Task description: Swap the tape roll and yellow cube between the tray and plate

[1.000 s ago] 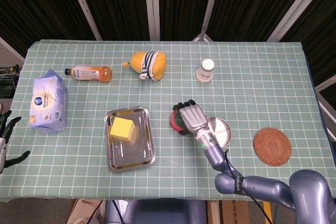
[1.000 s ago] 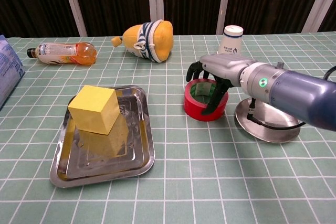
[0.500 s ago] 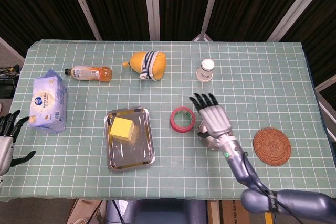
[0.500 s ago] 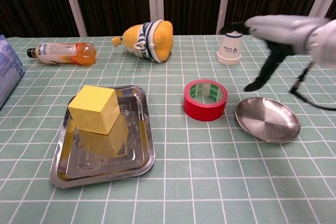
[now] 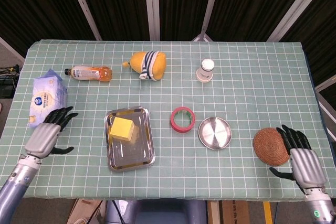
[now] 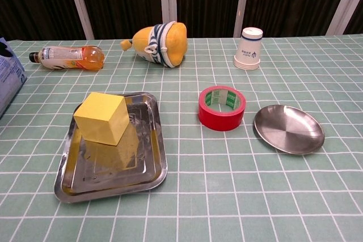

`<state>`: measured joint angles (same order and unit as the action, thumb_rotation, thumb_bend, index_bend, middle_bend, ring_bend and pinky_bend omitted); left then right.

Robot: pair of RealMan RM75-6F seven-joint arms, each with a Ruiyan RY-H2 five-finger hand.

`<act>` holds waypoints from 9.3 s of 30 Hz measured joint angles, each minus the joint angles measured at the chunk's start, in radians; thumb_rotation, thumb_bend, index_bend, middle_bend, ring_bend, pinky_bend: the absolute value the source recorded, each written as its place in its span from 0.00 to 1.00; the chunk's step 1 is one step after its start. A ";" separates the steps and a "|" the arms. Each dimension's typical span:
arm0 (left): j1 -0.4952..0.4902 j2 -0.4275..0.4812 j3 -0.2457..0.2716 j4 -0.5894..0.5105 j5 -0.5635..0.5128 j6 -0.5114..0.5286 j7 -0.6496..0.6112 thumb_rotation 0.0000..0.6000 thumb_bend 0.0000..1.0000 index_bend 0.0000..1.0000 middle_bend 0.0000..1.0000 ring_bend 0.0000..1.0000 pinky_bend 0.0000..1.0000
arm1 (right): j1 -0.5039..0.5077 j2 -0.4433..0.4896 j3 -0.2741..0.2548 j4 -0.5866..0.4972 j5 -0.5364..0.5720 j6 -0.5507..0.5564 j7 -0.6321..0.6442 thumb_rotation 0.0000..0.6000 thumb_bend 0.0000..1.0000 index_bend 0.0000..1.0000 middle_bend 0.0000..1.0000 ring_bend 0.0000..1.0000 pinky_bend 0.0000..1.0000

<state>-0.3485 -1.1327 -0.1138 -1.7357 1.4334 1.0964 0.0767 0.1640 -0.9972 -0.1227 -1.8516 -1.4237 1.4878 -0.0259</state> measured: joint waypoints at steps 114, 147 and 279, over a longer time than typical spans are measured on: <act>-0.819 -0.913 -0.208 0.798 -0.388 -0.389 0.164 1.00 0.00 0.02 0.00 0.00 0.00 | -0.094 -0.060 0.233 0.100 0.272 -0.136 -0.028 1.00 0.00 0.02 0.00 0.04 0.00; -0.684 -0.669 -0.142 0.485 -0.198 -0.147 0.163 1.00 0.38 0.29 0.36 0.30 0.42 | -0.122 -0.032 0.244 0.081 0.233 -0.114 0.050 1.00 0.00 0.04 0.00 0.06 0.00; 0.185 -0.116 0.137 0.241 0.268 0.561 -0.241 1.00 0.00 0.20 0.03 0.00 0.08 | 0.452 -0.280 0.242 0.299 0.141 -0.668 -0.065 1.00 0.00 0.02 0.01 0.07 0.00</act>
<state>-0.1632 -1.2482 0.0236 -1.4943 1.7019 1.6571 -0.1646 0.6157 -1.2768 0.1198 -1.5527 -1.2832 0.8197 -0.0910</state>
